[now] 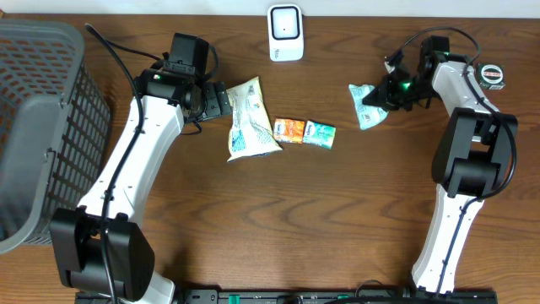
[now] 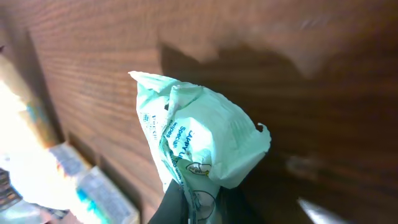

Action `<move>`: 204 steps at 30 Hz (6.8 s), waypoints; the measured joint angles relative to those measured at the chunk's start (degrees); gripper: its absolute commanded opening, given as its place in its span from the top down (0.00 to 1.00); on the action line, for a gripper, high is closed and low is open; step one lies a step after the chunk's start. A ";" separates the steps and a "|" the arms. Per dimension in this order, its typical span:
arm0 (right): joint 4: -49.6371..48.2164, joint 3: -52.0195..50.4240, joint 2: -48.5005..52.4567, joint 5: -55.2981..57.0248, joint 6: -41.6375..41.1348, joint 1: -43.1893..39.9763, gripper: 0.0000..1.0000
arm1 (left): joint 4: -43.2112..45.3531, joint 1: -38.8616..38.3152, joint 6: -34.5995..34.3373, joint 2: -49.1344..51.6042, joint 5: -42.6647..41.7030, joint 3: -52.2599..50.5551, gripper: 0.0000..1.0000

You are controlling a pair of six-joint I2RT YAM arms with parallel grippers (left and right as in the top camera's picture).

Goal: Scan the item barcode

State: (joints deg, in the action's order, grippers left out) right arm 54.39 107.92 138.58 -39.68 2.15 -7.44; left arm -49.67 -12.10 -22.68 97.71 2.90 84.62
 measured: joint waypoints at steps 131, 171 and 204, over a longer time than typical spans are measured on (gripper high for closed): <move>-11.19 -1.75 -15.47 42.47 -1.42 22.38 0.49 | 0.00 0.00 -0.02 0.00 0.00 0.00 0.02; -49.75 6.08 -7.91 46.99 -1.46 30.12 0.99 | -0.02 0.00 0.00 0.00 -0.02 0.00 0.02; -29.29 6.43 -8.46 64.87 -0.04 9.55 0.85 | -0.02 0.00 0.00 0.00 -0.02 0.00 0.02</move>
State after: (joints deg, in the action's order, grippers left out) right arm 25.10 114.34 130.13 25.19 2.11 2.11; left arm -49.69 -12.10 -22.68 97.71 2.87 84.62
